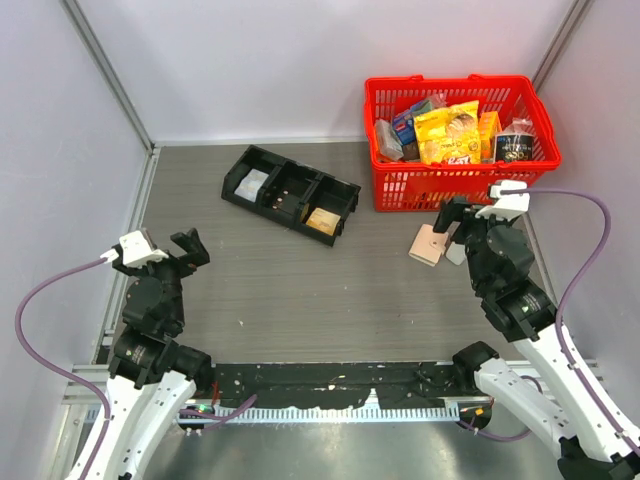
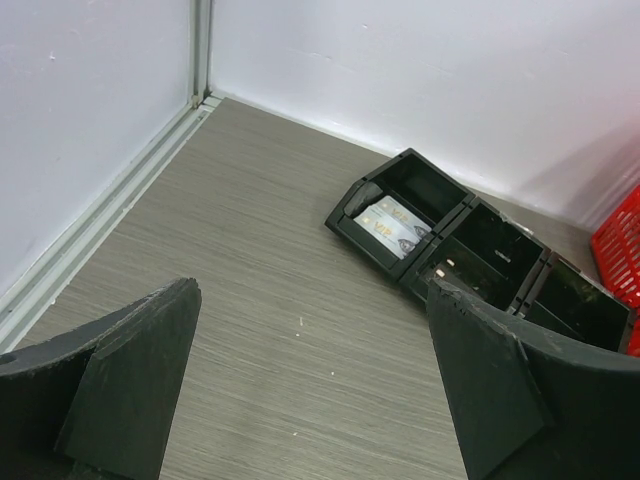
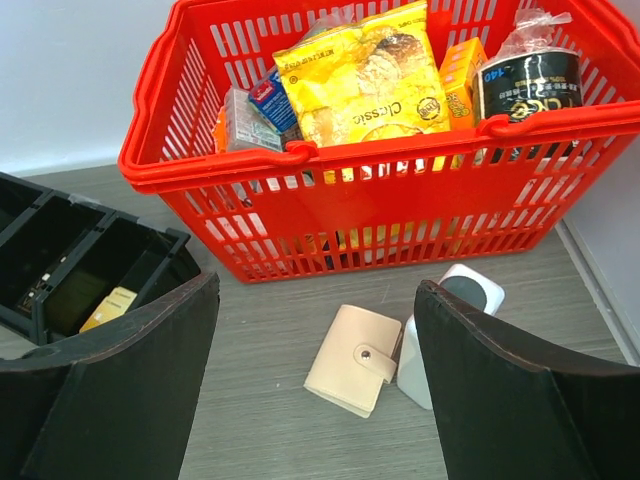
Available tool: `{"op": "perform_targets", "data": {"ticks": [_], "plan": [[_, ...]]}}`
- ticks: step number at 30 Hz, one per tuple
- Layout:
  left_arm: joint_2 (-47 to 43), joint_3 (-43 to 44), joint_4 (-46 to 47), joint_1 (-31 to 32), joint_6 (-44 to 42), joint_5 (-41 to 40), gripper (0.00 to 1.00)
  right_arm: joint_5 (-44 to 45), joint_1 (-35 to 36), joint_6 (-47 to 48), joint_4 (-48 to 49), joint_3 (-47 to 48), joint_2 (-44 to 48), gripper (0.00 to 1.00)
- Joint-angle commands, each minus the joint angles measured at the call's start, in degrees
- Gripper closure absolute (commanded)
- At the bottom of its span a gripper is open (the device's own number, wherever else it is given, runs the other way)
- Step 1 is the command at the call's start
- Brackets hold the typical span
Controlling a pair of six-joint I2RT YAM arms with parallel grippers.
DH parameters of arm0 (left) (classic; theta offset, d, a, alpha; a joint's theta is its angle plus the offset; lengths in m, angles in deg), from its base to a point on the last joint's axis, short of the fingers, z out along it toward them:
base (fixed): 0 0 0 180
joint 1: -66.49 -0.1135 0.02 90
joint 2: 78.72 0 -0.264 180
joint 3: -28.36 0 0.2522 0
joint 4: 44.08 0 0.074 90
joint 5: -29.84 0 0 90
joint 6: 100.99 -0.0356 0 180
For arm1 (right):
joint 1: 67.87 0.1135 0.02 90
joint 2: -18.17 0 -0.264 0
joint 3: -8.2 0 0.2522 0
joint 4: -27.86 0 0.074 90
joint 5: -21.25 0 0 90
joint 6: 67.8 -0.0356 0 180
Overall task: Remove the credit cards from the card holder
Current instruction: Move the card holder to the center of the board.
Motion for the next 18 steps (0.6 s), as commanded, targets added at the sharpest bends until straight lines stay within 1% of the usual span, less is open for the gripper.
{"op": "perform_targets", "data": {"ticks": [1, 4, 8, 13, 16, 18], "plan": [[0.06, 0.19, 2.46, 0.01, -0.03, 0.73, 0.00, -3.05, 0.00, -0.10, 2.13, 0.79, -0.32, 0.17], [-0.20, 0.36, 2.20, -0.08, 0.23, 0.64, 0.00, -6.30, 0.00, 0.52, 2.23, 0.35, -0.93, 0.17], [-0.64, 0.19, 2.28, 0.01, 0.50, 0.99, 0.00, -7.53, 0.00, -0.79, 0.12, 0.87, -3.91, 0.17], [-0.73, 0.36, 1.50, 0.01, 1.02, 1.52, 0.00, -8.41, 0.00, -3.52, -3.57, 2.37, -11.56, 0.17], [-0.91, 0.36, 1.23, -0.08, 1.55, 1.78, 0.00, -8.24, 0.08, -6.94, -4.72, 2.02, -15.68, 0.18], [-1.17, 0.28, 1.23, 0.01, 1.55, 2.22, 0.00, -8.07, 0.00, -8.87, -5.16, 1.67, -18.32, 0.22]]}}
